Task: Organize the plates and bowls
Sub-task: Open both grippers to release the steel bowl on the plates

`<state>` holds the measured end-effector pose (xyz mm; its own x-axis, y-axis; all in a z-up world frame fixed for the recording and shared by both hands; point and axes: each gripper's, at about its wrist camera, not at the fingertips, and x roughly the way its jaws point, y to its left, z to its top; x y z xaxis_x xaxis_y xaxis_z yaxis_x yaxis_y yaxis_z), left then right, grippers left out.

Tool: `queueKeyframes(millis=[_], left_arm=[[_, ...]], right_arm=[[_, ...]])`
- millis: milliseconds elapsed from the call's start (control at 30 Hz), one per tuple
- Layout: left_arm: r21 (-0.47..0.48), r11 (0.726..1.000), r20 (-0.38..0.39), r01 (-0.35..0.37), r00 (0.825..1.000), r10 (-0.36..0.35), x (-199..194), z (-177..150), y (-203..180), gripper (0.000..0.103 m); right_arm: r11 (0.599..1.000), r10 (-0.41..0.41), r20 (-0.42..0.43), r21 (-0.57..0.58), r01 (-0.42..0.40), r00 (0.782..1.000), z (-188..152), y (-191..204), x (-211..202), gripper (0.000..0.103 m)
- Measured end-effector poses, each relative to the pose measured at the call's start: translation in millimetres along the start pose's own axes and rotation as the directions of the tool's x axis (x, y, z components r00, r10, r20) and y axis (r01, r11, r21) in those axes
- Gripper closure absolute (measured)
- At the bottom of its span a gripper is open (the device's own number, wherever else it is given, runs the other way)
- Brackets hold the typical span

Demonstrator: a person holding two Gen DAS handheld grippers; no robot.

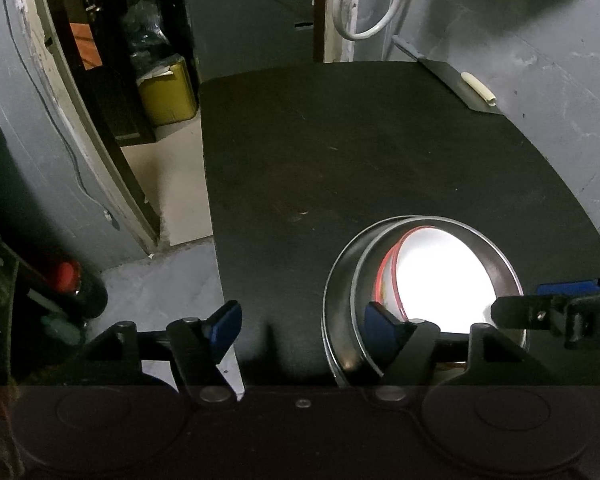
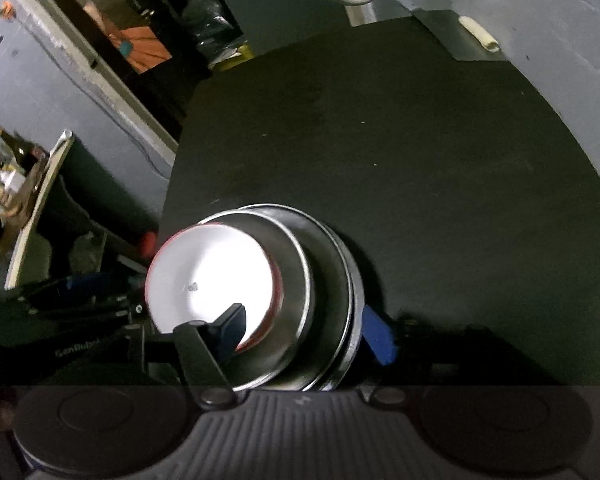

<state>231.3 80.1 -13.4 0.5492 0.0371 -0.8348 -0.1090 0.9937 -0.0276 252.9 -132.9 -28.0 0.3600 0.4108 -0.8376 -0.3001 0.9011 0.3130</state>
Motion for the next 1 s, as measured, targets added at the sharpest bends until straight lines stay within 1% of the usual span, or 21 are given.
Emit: queueKeyframes(millis=[133, 333, 400, 500, 600, 800, 933, 1000], left_arm=[[-0.004, 1.000, 0.008, 0.001, 1.000, -0.001, -2.8, -1.4, 2.8, 0.025], [-0.006, 1.000, 0.016, -0.002, 1.000, 0.002, -5.6, -2.8, 4.2, 0.021], [-0.008, 1.000, 0.017, -0.007, 1.000, 0.007, -6.3, -2.9, 4.3, 0.017], [-0.008, 1.000, 0.026, -0.024, 0.999, 0.025, -8.4, -3.5, 5.0, 0.010], [-0.019, 0.999, 0.036, -0.027, 0.999, 0.028, -11.6, -4.6, 6.6, 0.006], [-0.025, 0.999, 0.042, -0.029, 0.999, 0.030, -16.0, -7.4, 7.7, 0.005], [-0.064, 0.998, 0.092, 0.010, 0.996, -0.004, -23.1, -10.2, 10.6, 0.005], [-0.079, 0.997, 0.108, 0.023, 0.994, -0.014, -26.5, -11.5, 12.0, 0.001]], right_arm=[[1.000, 0.005, -0.002, -0.009, -0.005, 1.000, -1.6, 4.9, -0.1, 0.034], [1.000, 0.005, 0.005, -0.013, -0.005, 1.000, -2.5, 6.2, -2.1, 0.032], [1.000, 0.004, 0.008, -0.013, -0.003, 1.000, -2.9, 5.9, -2.5, 0.031], [1.000, -0.005, 0.014, -0.013, 0.005, 1.000, -4.5, 5.3, -4.7, 0.026], [1.000, -0.016, 0.024, -0.013, 0.017, 1.000, -6.5, 4.4, -7.4, 0.021], [1.000, -0.024, 0.044, -0.014, 0.024, 0.999, -8.8, 3.1, -13.2, 0.015], [0.999, -0.031, 0.071, -0.014, 0.032, 0.997, -11.1, 1.9, -19.3, 0.009], [0.999, -0.033, 0.082, -0.015, 0.035, 0.996, -11.8, 1.9, -21.7, 0.007]])
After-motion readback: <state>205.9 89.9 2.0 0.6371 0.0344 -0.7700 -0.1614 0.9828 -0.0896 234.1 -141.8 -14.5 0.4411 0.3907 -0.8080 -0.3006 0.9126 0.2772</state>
